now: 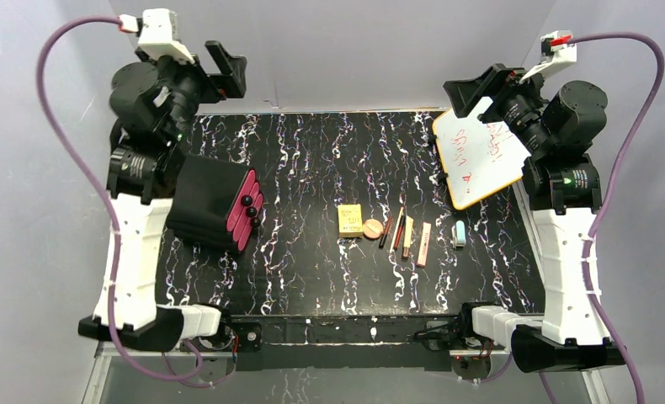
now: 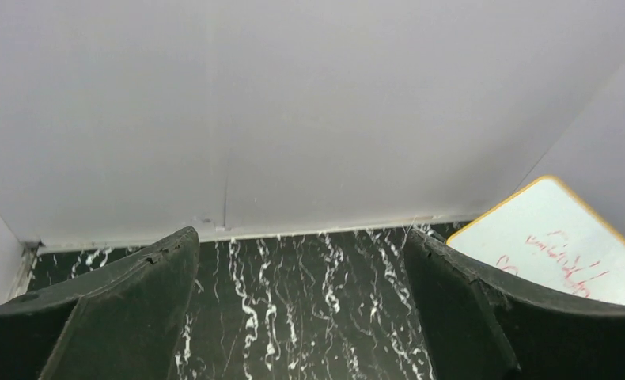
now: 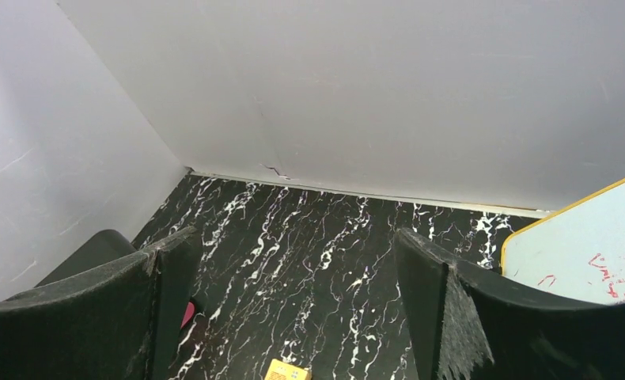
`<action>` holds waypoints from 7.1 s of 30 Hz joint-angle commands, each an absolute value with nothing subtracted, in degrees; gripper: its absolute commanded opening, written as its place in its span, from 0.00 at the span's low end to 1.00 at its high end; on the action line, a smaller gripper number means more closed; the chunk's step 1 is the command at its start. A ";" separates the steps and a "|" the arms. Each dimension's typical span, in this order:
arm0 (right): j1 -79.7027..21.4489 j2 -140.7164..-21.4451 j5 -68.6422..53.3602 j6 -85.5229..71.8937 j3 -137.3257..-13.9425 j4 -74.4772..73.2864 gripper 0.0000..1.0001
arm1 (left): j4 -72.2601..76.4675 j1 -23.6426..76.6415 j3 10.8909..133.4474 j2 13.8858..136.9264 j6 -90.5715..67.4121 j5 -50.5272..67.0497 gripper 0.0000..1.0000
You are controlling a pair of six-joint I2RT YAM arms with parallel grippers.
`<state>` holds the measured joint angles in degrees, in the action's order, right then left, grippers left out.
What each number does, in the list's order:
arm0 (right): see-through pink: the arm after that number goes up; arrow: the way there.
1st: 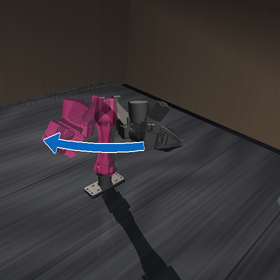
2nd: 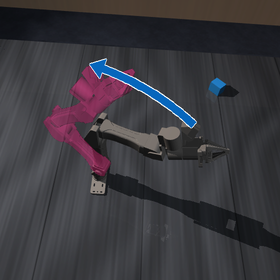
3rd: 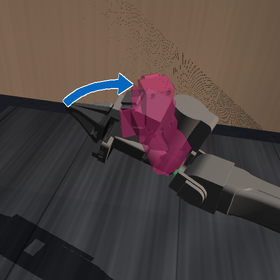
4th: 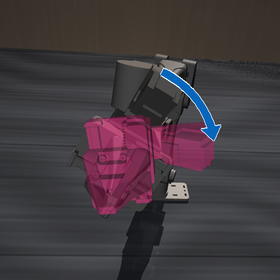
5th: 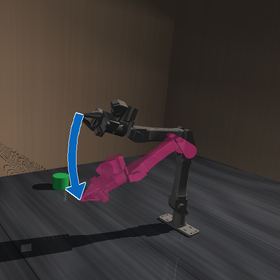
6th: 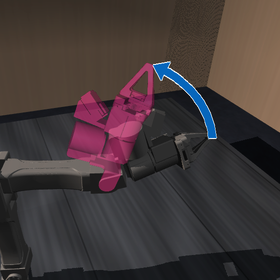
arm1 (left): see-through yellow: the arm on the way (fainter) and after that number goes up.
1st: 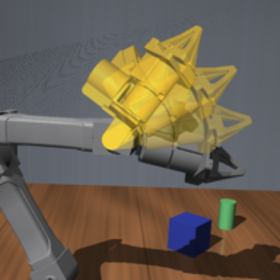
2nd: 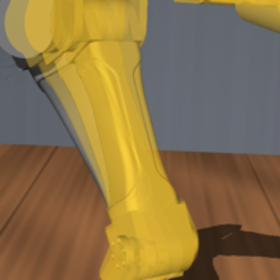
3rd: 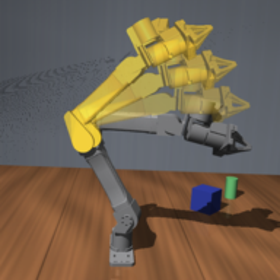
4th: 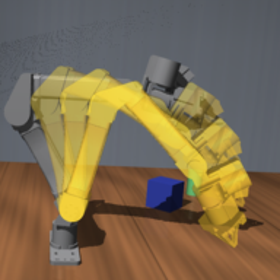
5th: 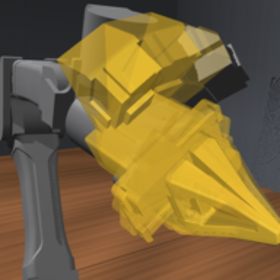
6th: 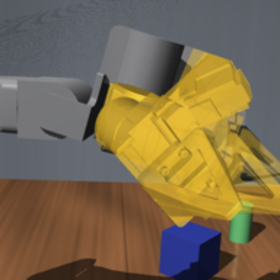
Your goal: Organize the makeup
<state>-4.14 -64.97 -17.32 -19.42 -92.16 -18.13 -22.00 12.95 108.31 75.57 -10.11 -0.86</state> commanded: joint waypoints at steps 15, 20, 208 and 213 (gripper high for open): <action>-6.44 -65.49 -26.22 -18.82 -88.72 -21.13 0.99 | -30.21 13.10 111.64 75.15 11.21 -39.19 0.98; -11.31 -64.63 -21.25 -13.89 -86.45 -27.14 0.99 | -37.65 9.92 112.02 80.35 8.07 -34.93 0.99; -51.11 -116.62 28.35 -46.58 -88.69 -35.55 0.89 | -32.49 -20.39 81.31 97.21 -20.21 -4.47 0.98; -51.14 -117.48 28.50 -46.49 -88.63 -36.19 0.57 | -32.45 -20.39 81.35 97.21 -20.13 -4.29 0.98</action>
<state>-51.03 -117.01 26.61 -45.34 -86.59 -35.11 -29.76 -20.80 80.95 97.23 -21.58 -6.37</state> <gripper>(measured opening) 0.681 0.983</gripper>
